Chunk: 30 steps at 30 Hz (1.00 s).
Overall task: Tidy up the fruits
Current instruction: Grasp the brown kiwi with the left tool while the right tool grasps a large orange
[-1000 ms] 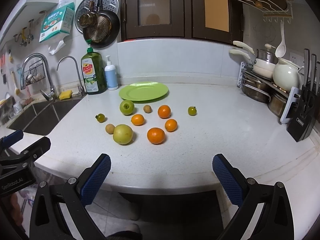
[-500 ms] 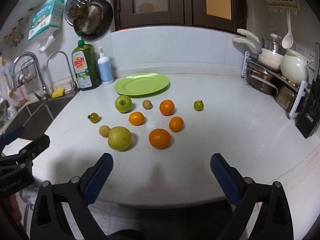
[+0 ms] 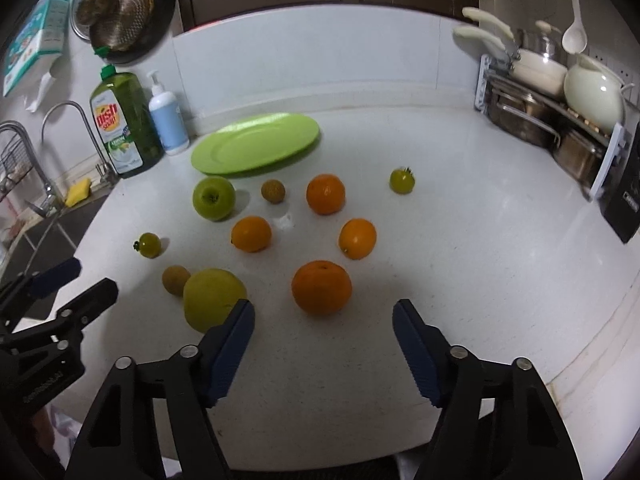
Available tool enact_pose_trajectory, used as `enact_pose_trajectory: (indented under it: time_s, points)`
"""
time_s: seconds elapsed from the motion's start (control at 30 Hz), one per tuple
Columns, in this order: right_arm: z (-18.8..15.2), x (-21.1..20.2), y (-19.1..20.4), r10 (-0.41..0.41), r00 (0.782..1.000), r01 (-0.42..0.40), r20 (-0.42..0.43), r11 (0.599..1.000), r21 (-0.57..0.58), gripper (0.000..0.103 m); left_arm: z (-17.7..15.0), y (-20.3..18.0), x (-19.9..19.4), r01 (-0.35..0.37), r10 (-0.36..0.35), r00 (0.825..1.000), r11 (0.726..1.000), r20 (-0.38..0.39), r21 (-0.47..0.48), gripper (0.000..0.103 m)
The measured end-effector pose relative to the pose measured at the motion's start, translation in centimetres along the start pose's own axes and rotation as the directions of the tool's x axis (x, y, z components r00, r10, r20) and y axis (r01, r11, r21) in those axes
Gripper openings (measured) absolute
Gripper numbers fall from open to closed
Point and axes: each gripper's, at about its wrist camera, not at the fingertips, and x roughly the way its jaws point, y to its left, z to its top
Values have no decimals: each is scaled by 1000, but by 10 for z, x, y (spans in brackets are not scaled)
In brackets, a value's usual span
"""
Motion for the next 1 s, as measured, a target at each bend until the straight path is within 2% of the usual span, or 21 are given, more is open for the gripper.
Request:
enact_pose_trajectory:
  time_s: [0.13, 0.3, 0.43, 0.63, 1.0]
  points:
    - [4, 11, 1, 9, 1000, -9, -24, 1000, -17, 65, 2, -3, 16, 23, -22, 999, 1000, -25, 12, 50]
    - [8, 31, -2, 62, 995, -65, -79, 998, -26, 58, 4, -8, 29, 40, -39, 998, 999, -50, 8, 48]
    - [10, 37, -5, 79, 993, -82, -89, 996, -37, 58, 5, -10, 39, 54, -53, 996, 998, -71, 11, 45]
    - [13, 46, -6, 90, 990, -95, -109, 995, -38, 52, 5, -13, 49, 71, -69, 994, 997, -90, 16, 41]
    - [16, 52, -8, 85, 989, -91, -119, 995, -39, 49, 7, -14, 64, 93, -90, 989, 995, -113, 24, 34]
